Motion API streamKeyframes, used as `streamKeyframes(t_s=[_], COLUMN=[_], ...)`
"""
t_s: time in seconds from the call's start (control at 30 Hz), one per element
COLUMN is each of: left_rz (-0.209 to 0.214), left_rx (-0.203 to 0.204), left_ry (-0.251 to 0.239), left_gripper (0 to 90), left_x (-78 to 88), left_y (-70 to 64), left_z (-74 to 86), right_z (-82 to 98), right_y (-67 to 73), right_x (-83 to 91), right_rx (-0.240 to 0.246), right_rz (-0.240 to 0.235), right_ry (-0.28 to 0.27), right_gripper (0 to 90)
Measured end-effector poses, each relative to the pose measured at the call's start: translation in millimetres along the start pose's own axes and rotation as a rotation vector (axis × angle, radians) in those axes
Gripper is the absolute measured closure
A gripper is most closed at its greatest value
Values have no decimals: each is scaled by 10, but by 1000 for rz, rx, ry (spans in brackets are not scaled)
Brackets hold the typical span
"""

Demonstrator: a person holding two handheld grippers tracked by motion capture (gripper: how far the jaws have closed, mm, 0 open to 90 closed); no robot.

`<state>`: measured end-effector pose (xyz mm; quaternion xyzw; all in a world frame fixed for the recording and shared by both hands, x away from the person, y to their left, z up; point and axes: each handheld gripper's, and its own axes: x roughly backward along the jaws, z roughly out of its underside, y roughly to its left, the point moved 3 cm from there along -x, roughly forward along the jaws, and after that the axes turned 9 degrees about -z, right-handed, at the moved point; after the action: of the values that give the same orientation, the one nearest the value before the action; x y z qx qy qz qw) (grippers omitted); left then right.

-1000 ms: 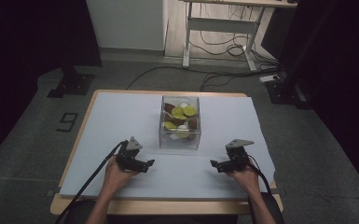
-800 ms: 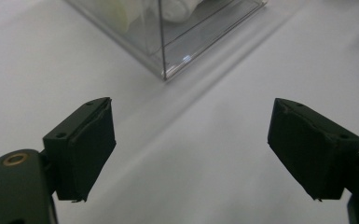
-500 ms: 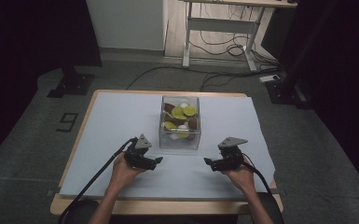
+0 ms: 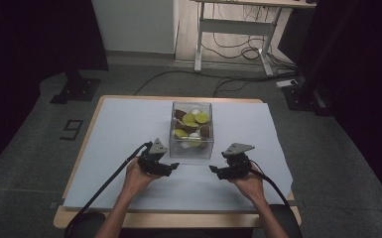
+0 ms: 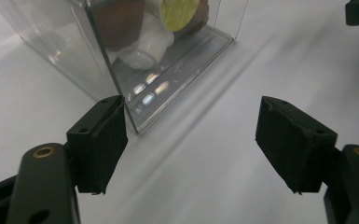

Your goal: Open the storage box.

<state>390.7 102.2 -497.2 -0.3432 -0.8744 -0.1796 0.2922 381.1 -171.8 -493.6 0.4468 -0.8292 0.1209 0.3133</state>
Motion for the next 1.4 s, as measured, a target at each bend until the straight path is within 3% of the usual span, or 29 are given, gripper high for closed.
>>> streamKeyframes(t_s=[0.03, 0.17, 0.3, 0.53, 0.67, 0.93, 0.97, 1.03, 1.07, 1.2, 1.4], left_rz=[0, 4, 10, -10, -16, -36, -37, -43, -43, -60, -65], left_rx=[-1, -22, -5, -8, 17, 11, 13, 10, 10, 19, 36], left_ry=[-2, -14, -26, -30, -55, -61, -67, -67, -70, -64, -87], left_gripper=[257, 272, 310, 399, 450, 534, 548, 559, 597, 630, 671], left_x=[-1, -18, -59, -119, -137, -179, -195, -205, -211, -242, -265], left_y=[-4, -32, -27, -29, -4, -16, -32, -41, -43, -13, -6], left_z=[-16, -95, -135, -178, -221, -284, -303, -312, -316, -315, -340], right_z=[-33, -98, -161, -243, -305, -371, -396, -403, -411, -412, -429], right_y=[6, 25, 36, 86, 116, 115, 109, 103, 92, 60, 17], right_x=[-10, -29, -73, -200, -292, -354, -374, -381, -396, -409, -437], right_rx=[-22, -10, -33, -6, 18, 1, 0, 0, -27, -35, -61], right_rz=[-17, -14, -18, -20, 7, 36, 65, 67, 62, 94, 93], right_ry=[-17, -23, -27, -15, -20, -36, -42, -45, -63, -68, -89], right_gripper=[294, 329, 355, 412, 460, 556, 592, 604, 639, 687, 750])
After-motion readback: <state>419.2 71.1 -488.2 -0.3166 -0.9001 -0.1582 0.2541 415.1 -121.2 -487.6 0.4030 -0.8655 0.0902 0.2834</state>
